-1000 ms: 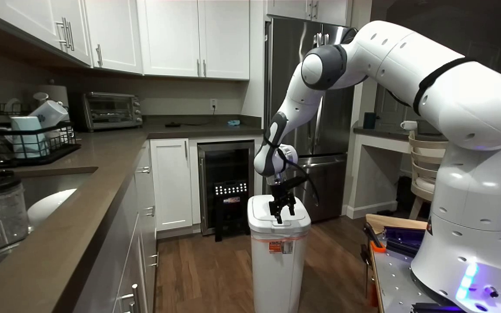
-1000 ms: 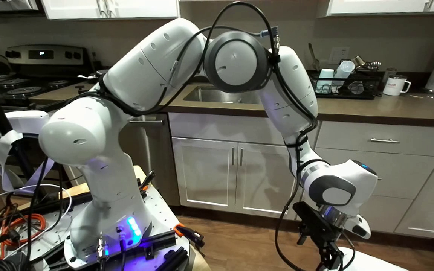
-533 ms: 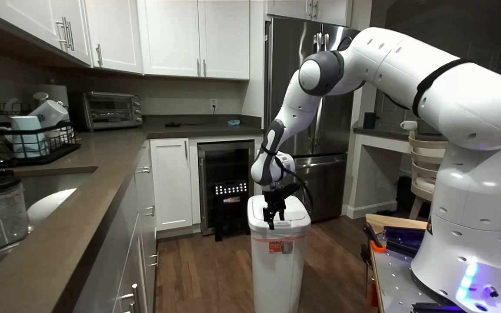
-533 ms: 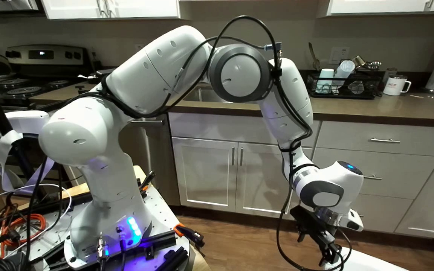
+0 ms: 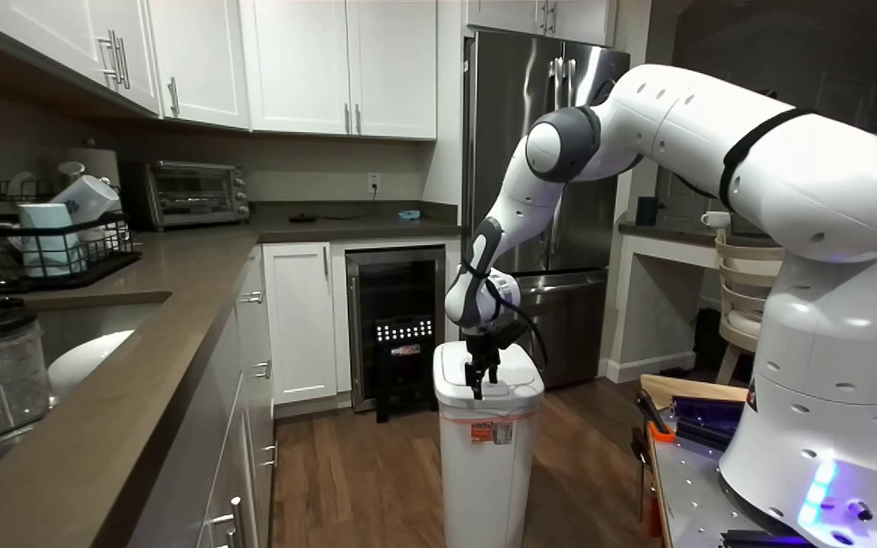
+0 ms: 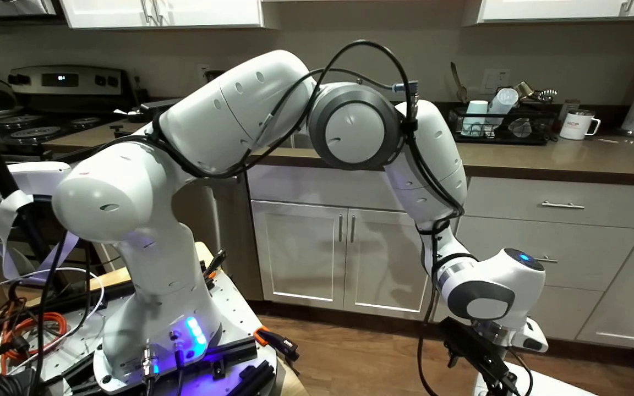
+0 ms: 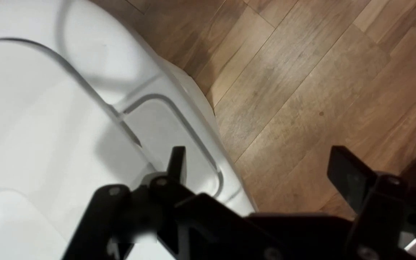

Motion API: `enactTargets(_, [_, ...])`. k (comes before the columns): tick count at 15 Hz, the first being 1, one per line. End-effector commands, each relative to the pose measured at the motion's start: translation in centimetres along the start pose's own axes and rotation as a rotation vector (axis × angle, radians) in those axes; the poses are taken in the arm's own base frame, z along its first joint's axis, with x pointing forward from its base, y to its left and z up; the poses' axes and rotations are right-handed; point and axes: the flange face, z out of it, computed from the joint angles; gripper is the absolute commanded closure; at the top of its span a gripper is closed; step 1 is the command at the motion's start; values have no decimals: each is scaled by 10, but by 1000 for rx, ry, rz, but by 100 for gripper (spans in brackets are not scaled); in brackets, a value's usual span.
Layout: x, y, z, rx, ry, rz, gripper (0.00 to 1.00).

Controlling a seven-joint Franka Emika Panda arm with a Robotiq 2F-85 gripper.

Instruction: Open the bin

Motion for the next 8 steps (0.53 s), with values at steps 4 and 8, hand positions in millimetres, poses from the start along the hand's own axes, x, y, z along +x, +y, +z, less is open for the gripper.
enactTargets(4, [-8,10,34,30,-10,14,0])
enactTargets(8, [-3,0,27,14,23,-16,0])
